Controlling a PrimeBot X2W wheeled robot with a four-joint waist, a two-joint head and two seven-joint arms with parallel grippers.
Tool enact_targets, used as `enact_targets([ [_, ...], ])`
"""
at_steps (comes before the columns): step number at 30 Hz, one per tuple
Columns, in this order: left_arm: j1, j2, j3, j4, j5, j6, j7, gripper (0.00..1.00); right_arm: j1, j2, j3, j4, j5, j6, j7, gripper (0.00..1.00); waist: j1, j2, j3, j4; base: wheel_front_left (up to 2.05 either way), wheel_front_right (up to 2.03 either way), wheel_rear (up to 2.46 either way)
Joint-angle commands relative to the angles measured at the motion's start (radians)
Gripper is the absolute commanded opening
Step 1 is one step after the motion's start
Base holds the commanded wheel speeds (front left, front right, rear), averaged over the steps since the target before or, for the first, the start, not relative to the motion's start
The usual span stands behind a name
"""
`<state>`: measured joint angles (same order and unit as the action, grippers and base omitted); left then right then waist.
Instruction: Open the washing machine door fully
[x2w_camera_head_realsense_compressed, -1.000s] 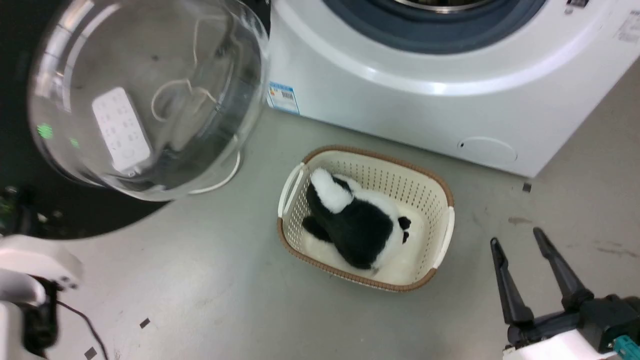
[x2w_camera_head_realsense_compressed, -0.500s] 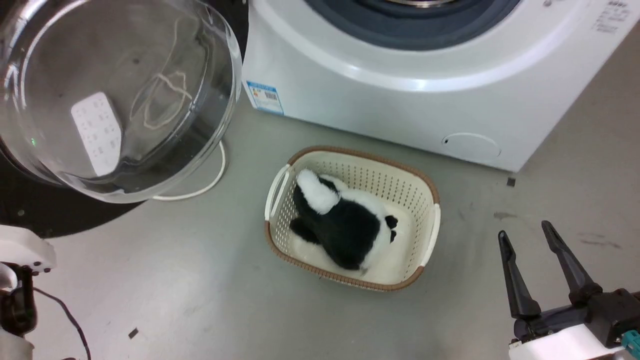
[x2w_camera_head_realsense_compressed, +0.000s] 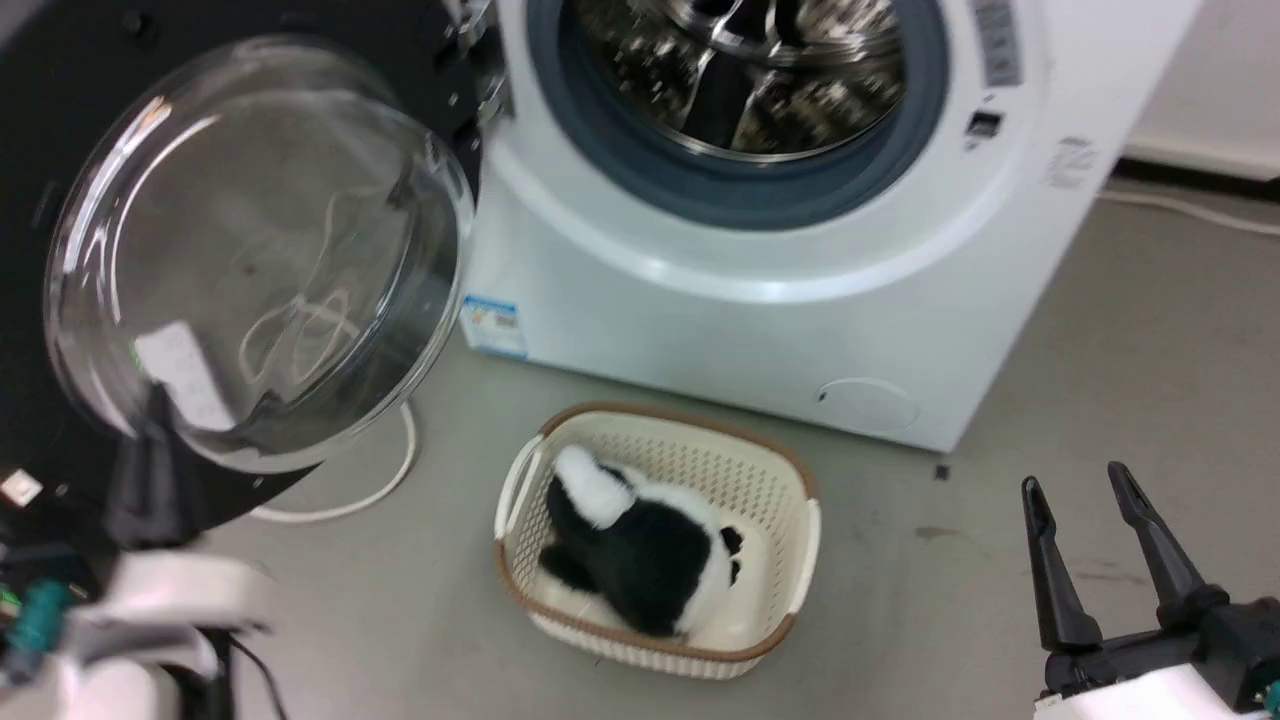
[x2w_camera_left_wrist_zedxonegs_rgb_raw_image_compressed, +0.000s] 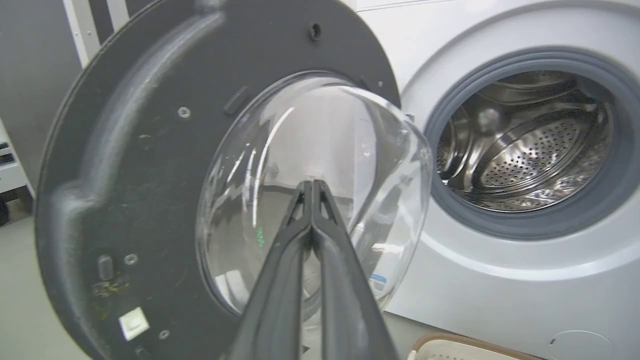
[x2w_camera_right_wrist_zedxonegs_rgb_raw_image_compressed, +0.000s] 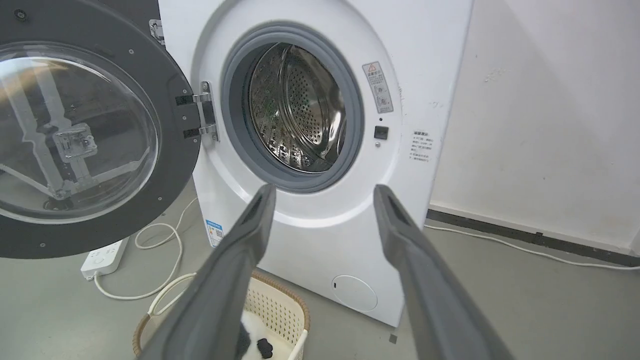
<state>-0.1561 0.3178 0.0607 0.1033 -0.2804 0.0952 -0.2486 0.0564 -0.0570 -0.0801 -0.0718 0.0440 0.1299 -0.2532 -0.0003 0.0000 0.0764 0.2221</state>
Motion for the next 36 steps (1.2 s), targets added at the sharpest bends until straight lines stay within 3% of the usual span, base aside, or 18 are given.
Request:
enact_targets([
  [1,0.017,-0.01,-0.007,-0.012,0.005,0.004,-0.006,0.0,0.013,0.005,0.0,-0.001,0.003,0.001,-0.007,1.0,0.0003,0.0,-0.04,-0.041,0.0,0.0,0.0],
  [9,0.175,-0.112,-0.105,-0.128,0.024,0.018,-0.009,0.0,0.056,0.006,-0.007,-0.009,0.01,0.001,-0.008,1.0,0.0003,0.0,-0.1,-0.122,0.0,0.0,0.0],
  [19,0.234,-0.171,-0.221,-0.074,0.065,0.0,-0.012,0.0,0.095,0.007,-0.002,0.001,0.034,0.001,-0.008,1.0,0.0003,0.0,-0.107,-0.165,0.0,0.0,0.0],
  [20,0.236,-0.171,-0.228,-0.067,0.072,-0.001,-0.012,0.29,0.097,0.007,-0.002,0.004,0.036,0.001,-0.008,1.0,0.0003,0.0,-0.107,-0.166,0.0,0.0,0.0],
  [21,0.237,-0.172,-0.234,-0.06,0.079,0.0,-0.012,0.8,0.098,0.007,-0.002,0.006,0.038,0.001,-0.008,1.0,0.0003,0.0,-0.107,-0.167,0.0,0.0,0.0],
  [22,0.237,-0.173,-0.24,-0.054,0.085,0.0,-0.012,1.0,0.099,0.007,-0.002,0.009,0.04,0.001,-0.008,1.0,0.0003,0.0,-0.106,-0.168,0.0,0.0,0.0],
  [36,0.218,-0.19,-0.256,0.011,0.086,0.001,-0.013,1.0,0.097,0.007,0.005,0.032,0.044,0.001,-0.009,1.0,0.0003,0.0,-0.106,-0.181,0.0,0.0,0.0],
])
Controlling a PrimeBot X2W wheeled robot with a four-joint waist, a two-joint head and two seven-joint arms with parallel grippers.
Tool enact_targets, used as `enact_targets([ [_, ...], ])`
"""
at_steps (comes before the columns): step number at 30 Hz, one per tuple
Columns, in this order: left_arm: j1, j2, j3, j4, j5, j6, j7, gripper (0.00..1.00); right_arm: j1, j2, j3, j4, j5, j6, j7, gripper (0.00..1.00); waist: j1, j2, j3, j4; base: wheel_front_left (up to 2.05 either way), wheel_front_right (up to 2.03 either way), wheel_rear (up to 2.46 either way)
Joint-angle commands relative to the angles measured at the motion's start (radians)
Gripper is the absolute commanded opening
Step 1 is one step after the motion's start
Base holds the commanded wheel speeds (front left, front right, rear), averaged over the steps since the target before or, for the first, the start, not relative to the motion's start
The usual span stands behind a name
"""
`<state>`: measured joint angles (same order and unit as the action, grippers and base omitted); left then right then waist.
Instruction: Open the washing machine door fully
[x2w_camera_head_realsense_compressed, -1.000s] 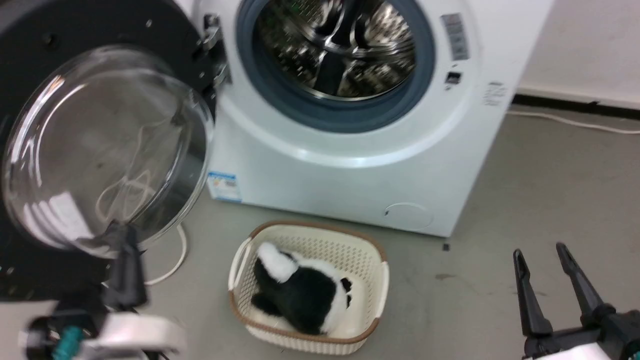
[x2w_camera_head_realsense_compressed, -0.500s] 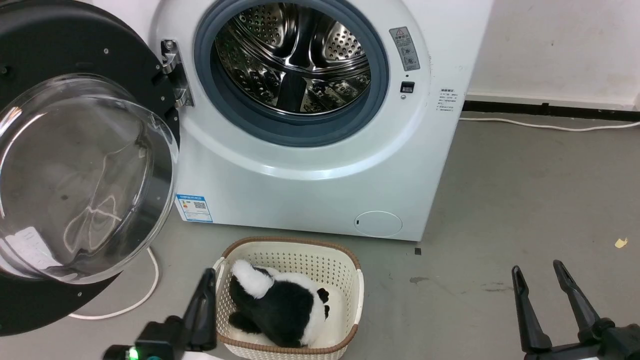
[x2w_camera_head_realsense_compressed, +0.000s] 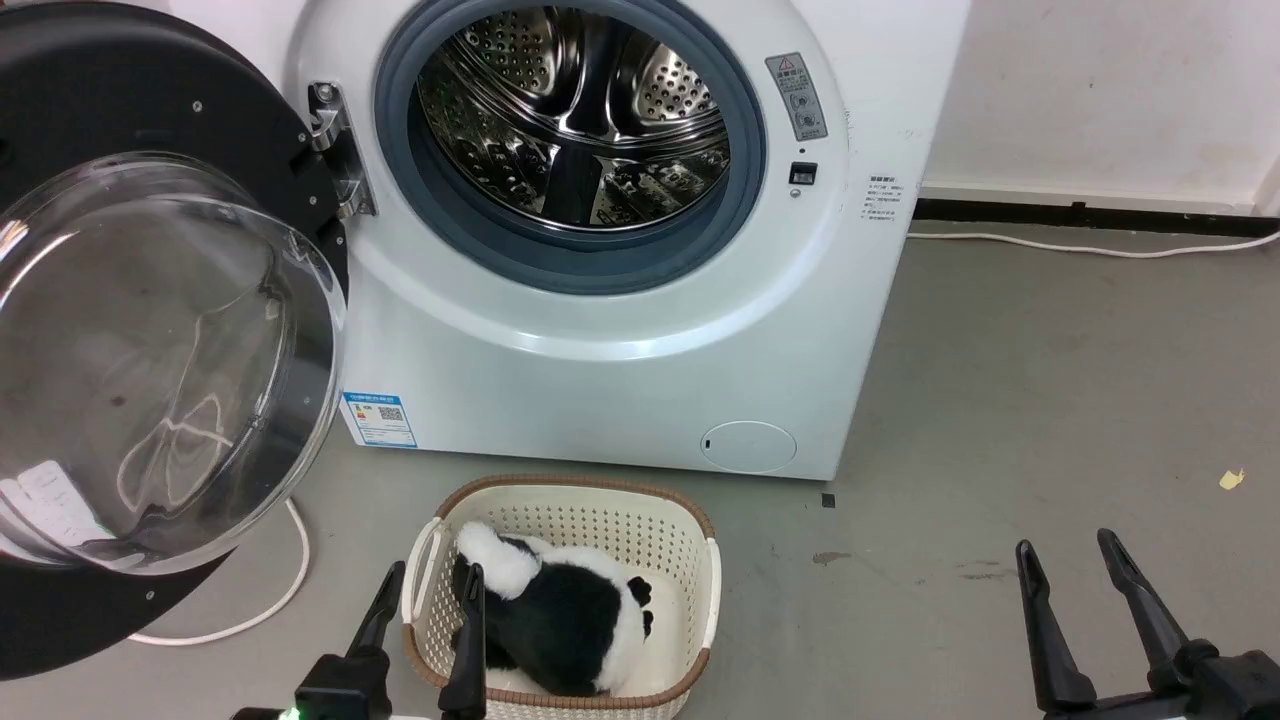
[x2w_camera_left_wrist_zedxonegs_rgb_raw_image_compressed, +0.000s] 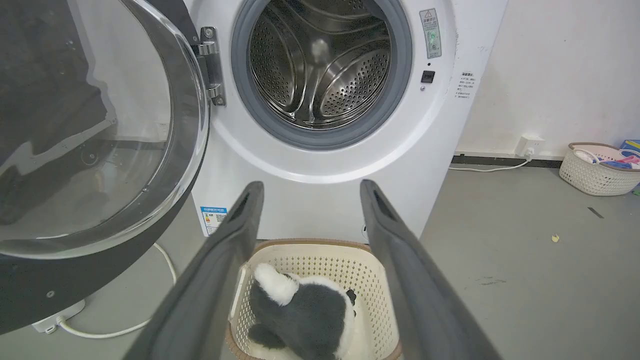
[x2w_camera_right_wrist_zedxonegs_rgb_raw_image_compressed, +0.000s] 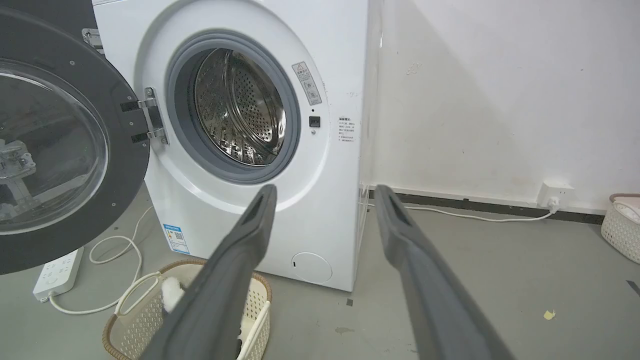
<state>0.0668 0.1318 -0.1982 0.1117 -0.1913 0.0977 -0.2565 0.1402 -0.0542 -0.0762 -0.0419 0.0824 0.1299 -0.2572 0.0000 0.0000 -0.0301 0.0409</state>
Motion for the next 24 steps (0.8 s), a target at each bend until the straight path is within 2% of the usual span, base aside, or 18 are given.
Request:
enact_targets([
  [1,-0.007,-0.004,0.004,0.004,-0.005,-0.003,-0.005,1.0,0.013,0.004,0.001,0.002,0.005,0.001,-0.004,1.0,0.0,0.0,0.001,0.0,0.0,0.0,0.0],
  [24,-0.018,-0.003,0.005,0.019,-0.003,0.004,-0.005,1.0,0.005,0.004,0.005,0.01,0.012,0.001,-0.005,1.0,0.0,0.0,-0.006,0.0,0.0,0.0,0.0],
])
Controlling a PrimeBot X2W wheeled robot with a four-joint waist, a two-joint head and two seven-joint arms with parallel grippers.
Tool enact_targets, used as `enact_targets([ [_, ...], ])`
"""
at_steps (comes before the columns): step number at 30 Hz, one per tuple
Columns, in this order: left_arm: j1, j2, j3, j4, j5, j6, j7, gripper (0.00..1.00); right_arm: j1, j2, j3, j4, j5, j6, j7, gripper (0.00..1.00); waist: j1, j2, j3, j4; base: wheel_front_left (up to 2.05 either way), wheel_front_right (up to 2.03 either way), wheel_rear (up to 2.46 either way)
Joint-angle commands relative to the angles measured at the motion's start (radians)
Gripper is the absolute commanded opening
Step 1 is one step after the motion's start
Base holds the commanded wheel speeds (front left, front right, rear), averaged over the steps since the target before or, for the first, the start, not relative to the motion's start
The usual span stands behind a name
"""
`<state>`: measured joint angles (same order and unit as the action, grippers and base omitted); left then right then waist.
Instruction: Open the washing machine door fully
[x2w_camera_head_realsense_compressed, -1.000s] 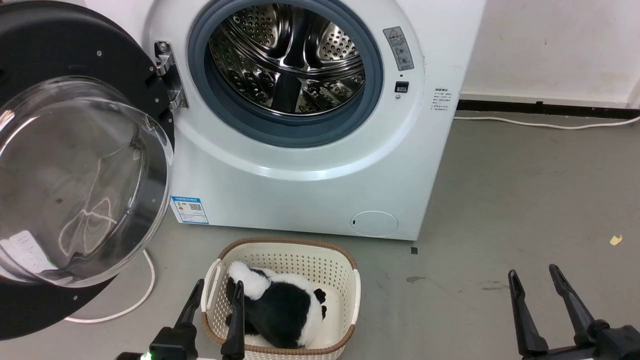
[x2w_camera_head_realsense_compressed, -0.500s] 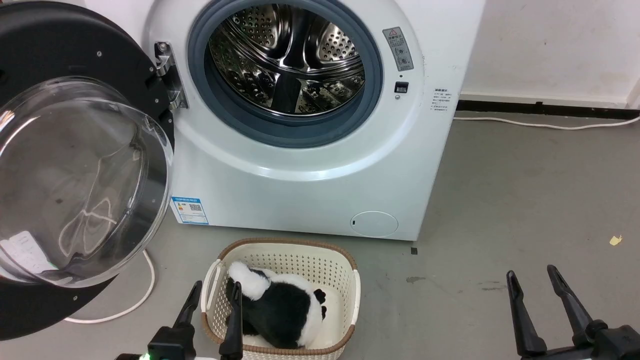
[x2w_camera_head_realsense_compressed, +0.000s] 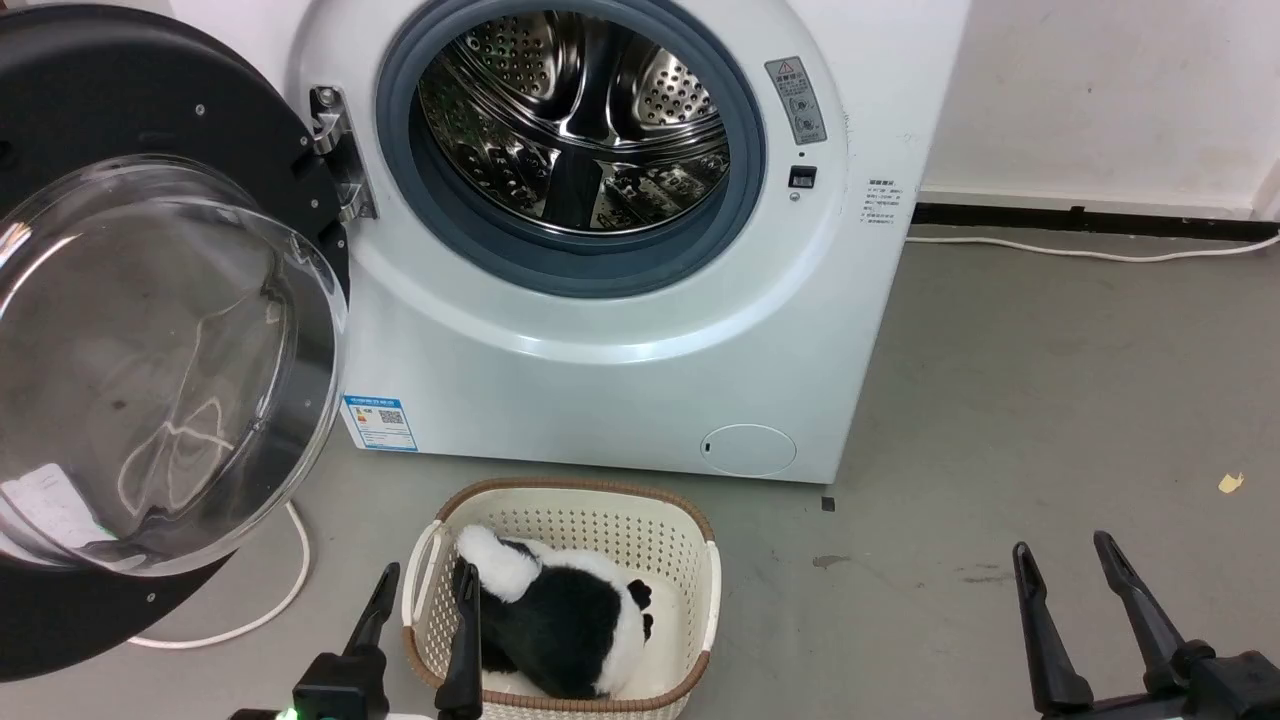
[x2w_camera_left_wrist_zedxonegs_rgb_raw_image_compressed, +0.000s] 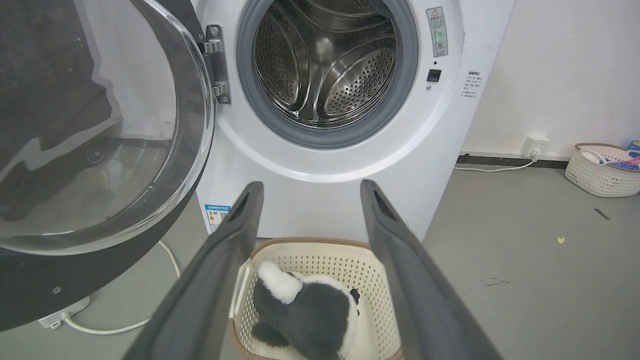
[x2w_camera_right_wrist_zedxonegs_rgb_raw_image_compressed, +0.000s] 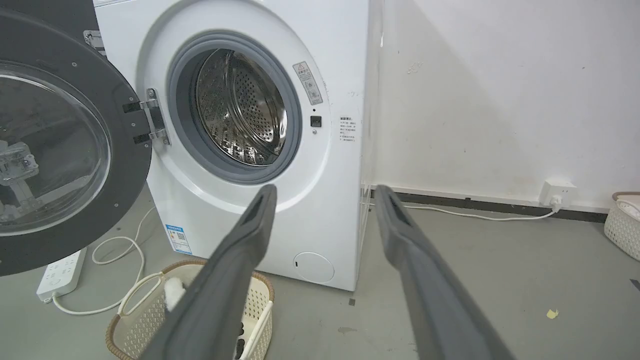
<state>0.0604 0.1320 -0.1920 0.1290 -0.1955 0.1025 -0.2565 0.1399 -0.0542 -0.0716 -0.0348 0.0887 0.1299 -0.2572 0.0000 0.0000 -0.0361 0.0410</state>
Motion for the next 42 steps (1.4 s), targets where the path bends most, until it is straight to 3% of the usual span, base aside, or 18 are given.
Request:
enact_targets([
  [1,-0.012,-0.004,-0.002,0.002,0.0,0.0,-0.005,1.0,0.005,0.004,0.0,0.003,0.006,0.001,-0.005,1.0,0.0,0.0,0.0,0.0,0.0,0.0,0.0],
  [16,-0.019,0.001,-0.003,-0.001,-0.009,-0.003,-0.005,1.0,0.004,0.004,0.003,0.004,0.007,0.001,-0.005,1.0,0.0,0.0,0.004,0.002,0.0,0.0,0.0],
  [17,-0.004,0.001,-0.002,-0.001,-0.006,-0.001,0.001,0.0,0.0,0.0,0.003,0.001,0.0,0.0,0.0,0.0,0.0001,0.0,0.004,0.002,0.0,0.0,0.0],
  [42,-0.014,-0.014,0.034,-0.024,0.029,-0.02,0.048,0.0,-0.026,0.001,0.016,0.008,-0.017,0.0,0.048,0.0,0.0001,0.0,0.01,-0.006,0.0,0.0,0.0],
])
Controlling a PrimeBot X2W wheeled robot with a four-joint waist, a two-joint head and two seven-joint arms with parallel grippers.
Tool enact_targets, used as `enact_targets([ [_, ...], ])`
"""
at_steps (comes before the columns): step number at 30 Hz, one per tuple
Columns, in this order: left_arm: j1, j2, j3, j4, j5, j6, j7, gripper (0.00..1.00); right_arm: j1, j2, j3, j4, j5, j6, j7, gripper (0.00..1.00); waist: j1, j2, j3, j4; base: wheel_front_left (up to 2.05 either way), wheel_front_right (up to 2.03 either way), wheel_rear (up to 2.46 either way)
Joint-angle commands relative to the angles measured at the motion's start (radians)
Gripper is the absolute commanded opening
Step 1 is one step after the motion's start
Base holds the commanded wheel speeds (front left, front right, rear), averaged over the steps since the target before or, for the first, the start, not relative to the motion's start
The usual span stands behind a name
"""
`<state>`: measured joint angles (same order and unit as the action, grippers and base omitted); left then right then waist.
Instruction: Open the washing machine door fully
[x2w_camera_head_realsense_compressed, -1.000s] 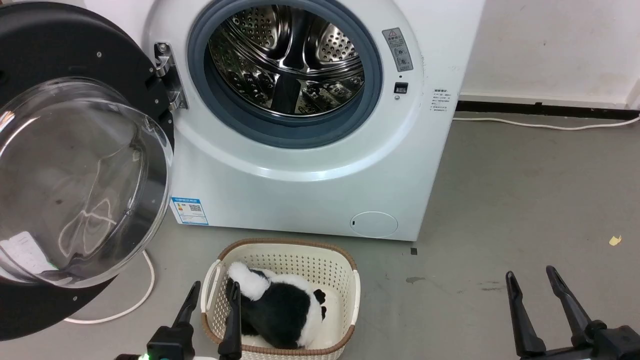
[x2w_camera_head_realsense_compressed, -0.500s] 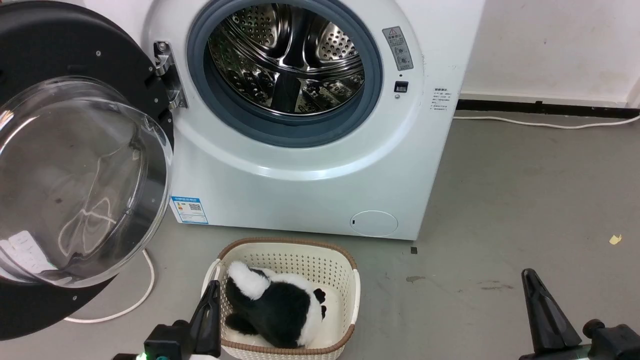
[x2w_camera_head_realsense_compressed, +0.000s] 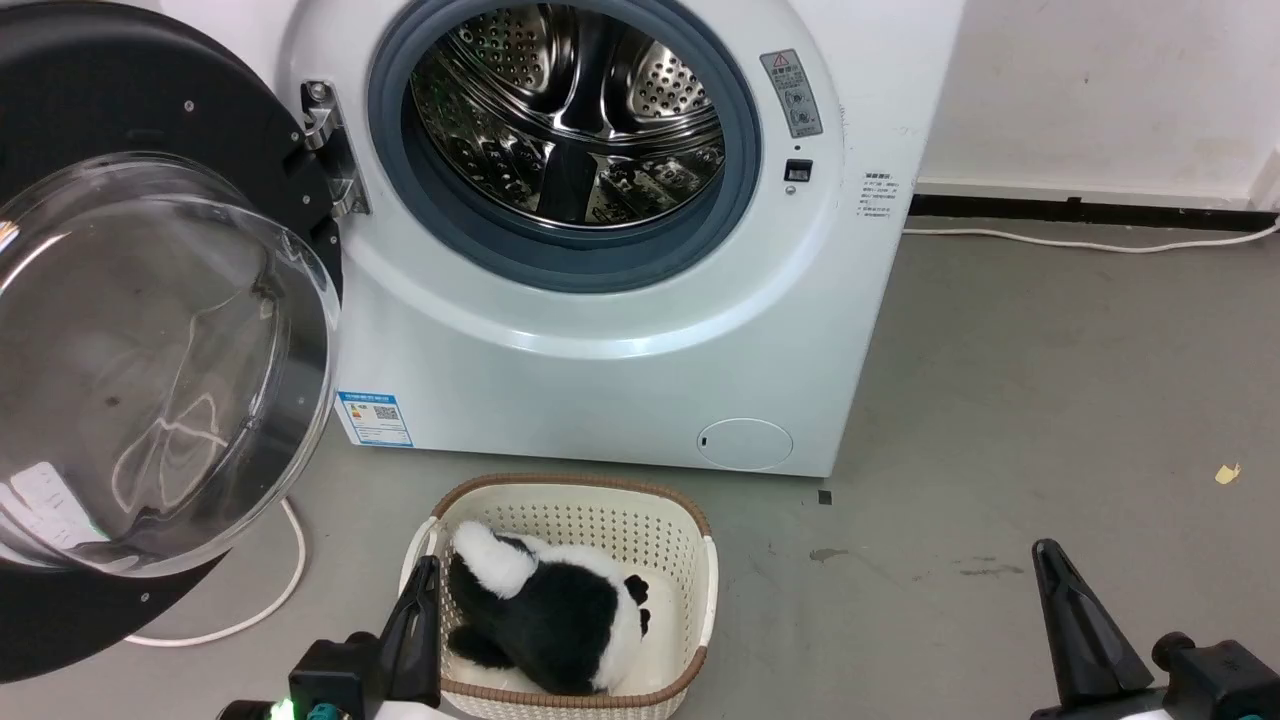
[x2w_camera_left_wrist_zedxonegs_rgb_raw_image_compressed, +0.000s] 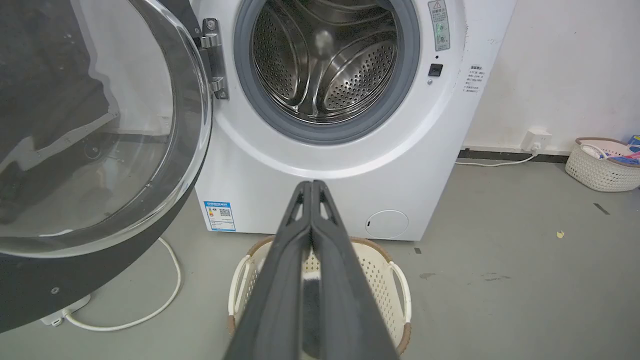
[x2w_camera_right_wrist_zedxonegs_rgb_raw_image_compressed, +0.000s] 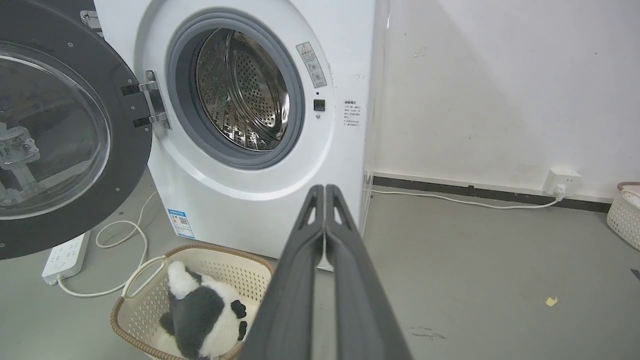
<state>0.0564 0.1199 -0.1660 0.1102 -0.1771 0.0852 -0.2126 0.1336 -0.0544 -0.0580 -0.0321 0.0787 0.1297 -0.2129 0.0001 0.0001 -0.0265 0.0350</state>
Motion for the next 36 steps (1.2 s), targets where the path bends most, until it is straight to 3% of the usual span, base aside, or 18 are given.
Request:
enact_targets([
  [1,-0.011,-0.002,0.009,-0.006,0.012,-0.003,0.006,0.0,-0.021,0.001,0.003,0.005,-0.007,0.0,0.006,0.0,-0.0001,-0.0001,0.0,-0.001,0.0,0.0,0.0],
  [36,-0.027,-0.027,0.067,-0.044,0.073,-0.033,0.082,0.0,-0.062,0.002,0.023,0.015,-0.034,0.0,0.082,0.0,-0.0001,-0.0001,0.01,-0.013,0.0,0.0,0.0],
])
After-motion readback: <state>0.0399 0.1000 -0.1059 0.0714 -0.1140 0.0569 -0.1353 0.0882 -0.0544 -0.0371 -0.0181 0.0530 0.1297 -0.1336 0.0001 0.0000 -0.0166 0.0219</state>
